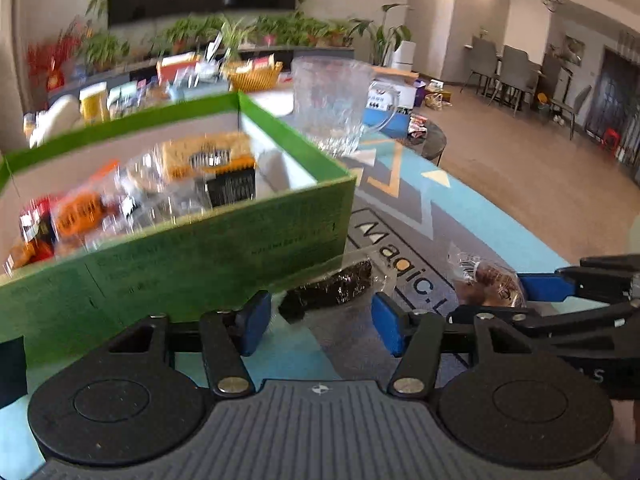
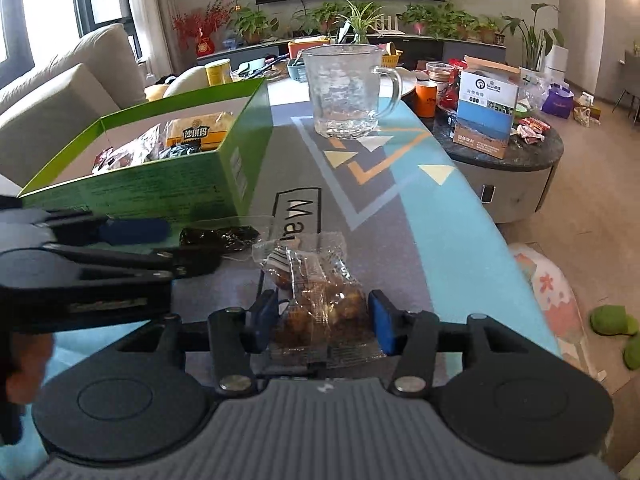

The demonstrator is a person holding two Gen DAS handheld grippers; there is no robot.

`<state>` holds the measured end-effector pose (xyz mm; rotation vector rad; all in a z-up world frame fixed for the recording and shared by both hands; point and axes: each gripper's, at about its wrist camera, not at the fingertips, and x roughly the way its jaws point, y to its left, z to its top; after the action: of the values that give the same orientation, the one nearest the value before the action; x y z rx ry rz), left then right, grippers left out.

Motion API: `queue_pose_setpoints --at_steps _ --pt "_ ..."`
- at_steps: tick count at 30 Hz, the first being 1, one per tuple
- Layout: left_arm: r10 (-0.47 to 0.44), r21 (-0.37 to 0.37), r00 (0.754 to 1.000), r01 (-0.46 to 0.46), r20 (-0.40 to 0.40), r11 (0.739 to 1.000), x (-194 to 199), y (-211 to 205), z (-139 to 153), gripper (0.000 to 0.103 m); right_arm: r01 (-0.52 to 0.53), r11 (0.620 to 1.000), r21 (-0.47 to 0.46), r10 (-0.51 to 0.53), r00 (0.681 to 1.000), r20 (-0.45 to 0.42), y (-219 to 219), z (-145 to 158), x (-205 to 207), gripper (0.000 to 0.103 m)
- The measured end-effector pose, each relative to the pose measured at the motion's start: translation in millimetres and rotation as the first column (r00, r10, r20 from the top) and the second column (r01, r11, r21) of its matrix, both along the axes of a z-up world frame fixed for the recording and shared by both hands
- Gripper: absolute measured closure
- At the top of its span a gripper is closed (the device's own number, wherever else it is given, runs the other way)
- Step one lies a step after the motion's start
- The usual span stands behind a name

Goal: Organize snacks
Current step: 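Grasp the clear nut bag with the right tool while the left tool grasps a dark wrapped snack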

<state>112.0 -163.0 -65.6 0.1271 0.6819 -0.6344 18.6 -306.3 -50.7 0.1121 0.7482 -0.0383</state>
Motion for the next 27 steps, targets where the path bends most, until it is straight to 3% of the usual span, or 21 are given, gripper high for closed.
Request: queue_pose_setpoints --at_steps 4,6,9,11,13,14,17,20,22,23,24,25,27 --pt "0.014 -0.004 1.000 -0.014 -0.022 1.000 -11 10 3 0.078 -0.002 1.000 0.004 0.002 1.000 0.004 -1 0 3 0.050" --pt "0.013 -0.011 0.995 -0.014 -0.099 1.000 -18 20 9 0.091 -0.004 1.000 0.004 0.004 1.000 0.001 -1 1 5 0.050" --pt "-0.027 -0.001 0.981 0.027 -0.190 1.000 -38 36 16 0.096 -0.011 1.000 0.003 0.011 1.000 0.000 -1 0 5 0.050" --pt "-0.040 0.025 0.986 0.045 -0.159 0.999 -51 41 22 0.096 -0.014 1.000 0.004 0.014 1.000 0.004 -2 0 5 0.050" --pt "-0.038 0.055 0.998 0.041 -0.057 0.998 -62 40 28 0.095 -0.011 1.000 0.000 0.011 1.000 0.005 -1 0 4 0.050" --pt "-0.032 0.059 0.999 0.032 0.014 0.998 -65 38 31 0.089 -0.010 1.000 -0.003 0.010 1.000 0.005 0 0 4 0.050" --pt "-0.049 0.094 0.987 0.035 0.155 0.995 -61 21 32 0.033 -0.012 1.000 -0.014 0.012 1.000 0.003 2 0 3 0.050" --pt "-0.126 0.194 0.972 0.088 0.197 0.977 -48 2 18 0.031 -0.008 1.000 0.004 0.008 1.000 0.000 -1 1 2 0.050" --pt "-0.152 0.236 0.976 0.113 0.153 0.965 -34 -3 10 0.033 -0.004 1.000 0.014 0.004 1.000 -0.001 -2 1 1 0.050" --pt "-0.169 0.213 0.976 0.138 0.136 0.967 -29 -1 7 0.040 -0.001 1.000 0.026 0.001 1.000 -0.001 -4 2 1 0.050" --pt "-0.172 0.168 0.977 0.150 0.123 0.974 -26 2 7 0.055 -0.003 1.000 0.024 0.003 1.000 -0.001 -4 2 2 0.050" --pt "-0.171 0.127 0.982 0.161 0.076 0.979 -20 3 5 0.064 -0.005 1.000 0.019 0.005 1.000 -0.003 -3 2 2 0.050" --pt "-0.146 0.064 0.989 0.144 0.016 0.987 -16 5 7 0.073 0.000 1.000 0.021 0.000 1.000 -0.002 -4 1 3 0.050"
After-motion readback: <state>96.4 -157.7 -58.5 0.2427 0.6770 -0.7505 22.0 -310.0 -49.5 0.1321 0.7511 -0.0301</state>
